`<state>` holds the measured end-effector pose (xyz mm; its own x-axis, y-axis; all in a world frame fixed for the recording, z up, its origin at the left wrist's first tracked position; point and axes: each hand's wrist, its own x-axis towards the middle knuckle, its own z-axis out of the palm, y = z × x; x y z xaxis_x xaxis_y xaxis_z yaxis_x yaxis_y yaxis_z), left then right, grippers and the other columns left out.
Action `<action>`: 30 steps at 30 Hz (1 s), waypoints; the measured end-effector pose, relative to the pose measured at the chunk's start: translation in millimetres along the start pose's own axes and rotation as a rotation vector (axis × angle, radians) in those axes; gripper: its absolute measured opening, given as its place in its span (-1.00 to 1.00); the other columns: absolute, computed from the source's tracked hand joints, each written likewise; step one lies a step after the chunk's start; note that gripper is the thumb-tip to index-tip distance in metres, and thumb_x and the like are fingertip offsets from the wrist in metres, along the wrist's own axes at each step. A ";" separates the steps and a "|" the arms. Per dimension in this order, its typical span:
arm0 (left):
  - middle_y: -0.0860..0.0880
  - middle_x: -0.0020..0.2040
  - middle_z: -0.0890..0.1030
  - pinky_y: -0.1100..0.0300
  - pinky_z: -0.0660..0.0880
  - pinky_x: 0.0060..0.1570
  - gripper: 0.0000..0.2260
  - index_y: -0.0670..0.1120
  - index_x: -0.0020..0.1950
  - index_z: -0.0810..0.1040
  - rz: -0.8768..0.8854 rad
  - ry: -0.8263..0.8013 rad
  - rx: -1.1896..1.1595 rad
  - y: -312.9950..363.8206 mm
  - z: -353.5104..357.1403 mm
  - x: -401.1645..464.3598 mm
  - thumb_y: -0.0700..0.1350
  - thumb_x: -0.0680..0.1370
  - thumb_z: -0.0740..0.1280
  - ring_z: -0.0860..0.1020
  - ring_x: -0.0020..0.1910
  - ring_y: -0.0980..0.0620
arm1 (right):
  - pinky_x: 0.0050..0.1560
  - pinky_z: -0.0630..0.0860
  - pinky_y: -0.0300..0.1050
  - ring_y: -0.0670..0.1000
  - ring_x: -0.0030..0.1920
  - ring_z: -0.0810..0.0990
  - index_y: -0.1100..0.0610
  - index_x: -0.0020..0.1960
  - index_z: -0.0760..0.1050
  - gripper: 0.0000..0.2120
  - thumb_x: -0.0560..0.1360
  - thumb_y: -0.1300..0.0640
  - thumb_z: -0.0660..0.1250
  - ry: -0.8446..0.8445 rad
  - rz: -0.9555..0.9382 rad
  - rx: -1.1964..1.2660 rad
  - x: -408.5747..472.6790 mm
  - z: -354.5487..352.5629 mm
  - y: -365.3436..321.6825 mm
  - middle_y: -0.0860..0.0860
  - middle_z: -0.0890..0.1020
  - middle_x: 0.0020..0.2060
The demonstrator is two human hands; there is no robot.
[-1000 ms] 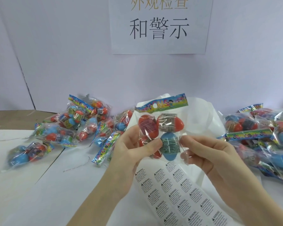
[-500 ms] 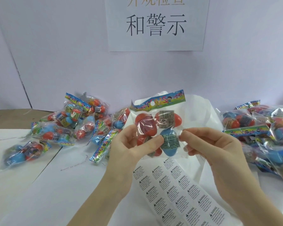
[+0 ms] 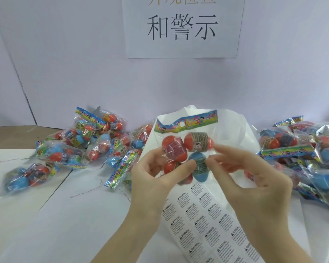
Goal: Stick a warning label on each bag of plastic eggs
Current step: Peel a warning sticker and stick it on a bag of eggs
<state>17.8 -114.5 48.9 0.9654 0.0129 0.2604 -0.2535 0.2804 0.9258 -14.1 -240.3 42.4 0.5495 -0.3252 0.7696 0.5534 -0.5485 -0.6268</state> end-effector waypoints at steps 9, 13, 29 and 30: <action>-0.09 -0.35 0.63 0.33 0.50 -0.41 -0.65 -0.14 -0.22 0.62 0.042 0.016 -0.020 -3.7 3.6 -5.2 -0.07 0.06 0.52 0.58 -0.45 0.04 | -0.18 0.55 -0.34 -0.16 -0.24 0.67 -0.21 -0.21 0.64 -0.75 0.11 -0.12 0.40 -0.177 0.471 0.442 2.5 4.7 -5.2 -0.12 0.70 -0.30; -0.14 -0.32 0.63 0.32 0.52 -0.40 -0.63 -0.19 -0.17 0.62 0.066 0.066 0.011 -9.8 6.6 -8.3 -0.09 0.10 0.54 0.58 -0.41 0.04 | -0.22 0.51 -0.42 -0.22 -0.30 0.65 -0.34 -0.30 0.60 -0.84 0.13 -0.14 0.39 -0.070 0.401 0.317 -2.8 7.5 -6.0 -0.23 0.67 -0.36; 0.08 -0.22 0.70 0.36 0.51 -0.32 -0.87 0.14 -0.27 0.70 0.098 0.061 0.075 -8.4 3.0 -6.4 -0.01 0.35 0.36 0.62 -0.24 0.22 | -0.31 0.52 -0.37 -0.12 -0.40 0.59 0.12 -0.22 0.60 -0.77 0.14 0.09 0.44 0.009 0.709 0.546 7.6 -0.9 10.5 0.02 0.68 -0.38; 0.10 -0.23 0.69 0.34 0.52 -0.33 -0.86 0.14 -0.31 0.70 0.149 0.090 0.135 -9.4 1.4 -5.4 -0.04 0.39 0.37 0.60 -0.25 0.22 | -0.30 0.52 -0.38 -0.13 -0.38 0.60 0.11 -0.19 0.60 -0.76 0.15 0.08 0.44 0.001 0.708 0.533 7.1 0.1 10.1 0.01 0.69 -0.37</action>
<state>14.8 -118.6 39.2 0.9169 0.1318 0.3768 -0.3934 0.1376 0.9090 -4.6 -248.1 41.6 0.8731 -0.4532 0.1799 0.3023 0.2137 -0.9290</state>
